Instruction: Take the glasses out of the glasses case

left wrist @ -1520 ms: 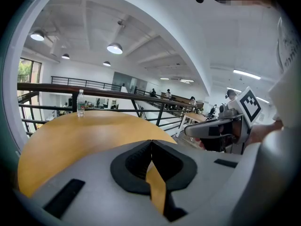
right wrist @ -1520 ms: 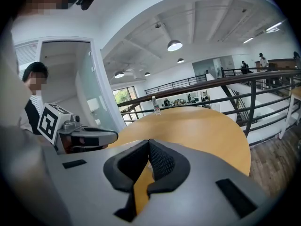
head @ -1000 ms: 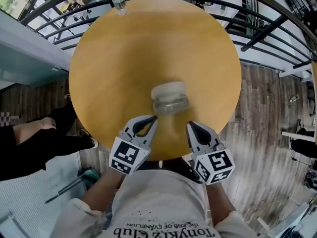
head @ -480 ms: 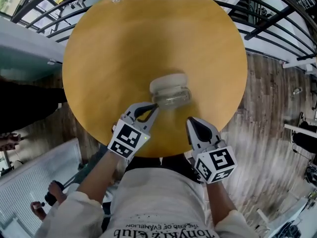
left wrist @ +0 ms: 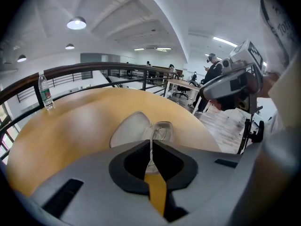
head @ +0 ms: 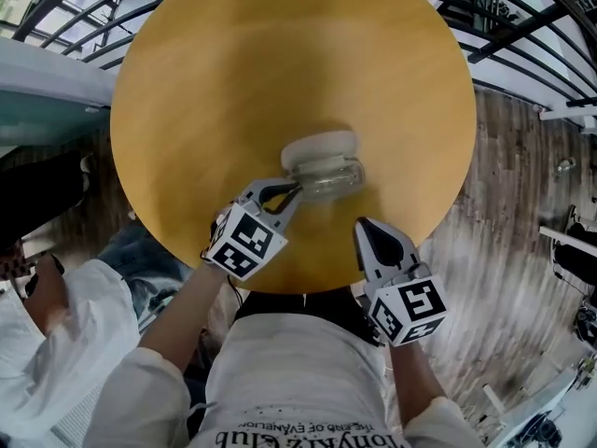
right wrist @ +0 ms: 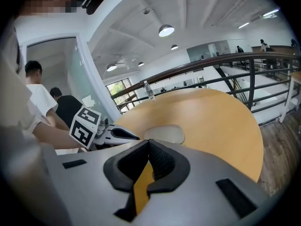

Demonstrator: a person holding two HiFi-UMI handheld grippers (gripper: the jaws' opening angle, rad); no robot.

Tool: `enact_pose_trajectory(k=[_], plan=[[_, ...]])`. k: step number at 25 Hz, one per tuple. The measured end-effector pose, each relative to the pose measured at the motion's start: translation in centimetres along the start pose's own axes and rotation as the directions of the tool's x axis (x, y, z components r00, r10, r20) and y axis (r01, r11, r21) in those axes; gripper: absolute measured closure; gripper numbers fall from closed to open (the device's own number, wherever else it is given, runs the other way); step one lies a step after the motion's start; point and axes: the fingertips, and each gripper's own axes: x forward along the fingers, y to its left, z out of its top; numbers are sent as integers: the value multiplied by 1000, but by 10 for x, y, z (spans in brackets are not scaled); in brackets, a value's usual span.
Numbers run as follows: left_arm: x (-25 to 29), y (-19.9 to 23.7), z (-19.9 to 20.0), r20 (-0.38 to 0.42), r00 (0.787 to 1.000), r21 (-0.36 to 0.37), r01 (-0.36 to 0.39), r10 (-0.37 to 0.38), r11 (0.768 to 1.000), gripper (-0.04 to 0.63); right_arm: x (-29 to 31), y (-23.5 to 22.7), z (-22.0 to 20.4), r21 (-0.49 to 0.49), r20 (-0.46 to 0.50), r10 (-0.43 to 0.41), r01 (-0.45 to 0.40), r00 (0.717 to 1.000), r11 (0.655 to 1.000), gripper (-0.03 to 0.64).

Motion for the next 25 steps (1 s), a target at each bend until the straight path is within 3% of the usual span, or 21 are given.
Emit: enact_pose_trajectory(k=[10, 12, 25], plan=[[26, 2, -15, -85, 993, 64, 81, -76, 995, 564, 7, -8, -12, 36, -25, -5, 6, 1000, 999, 592], [32, 2, -20, -111, 990, 88, 97, -88, 991, 535, 9, -10, -14, 44, -29, -6, 7, 1000, 999, 592], [51, 2, -28, -218, 967, 195, 174, -130, 965, 531, 11, -18, -26, 84, -48, -10, 14, 999, 996, 592]])
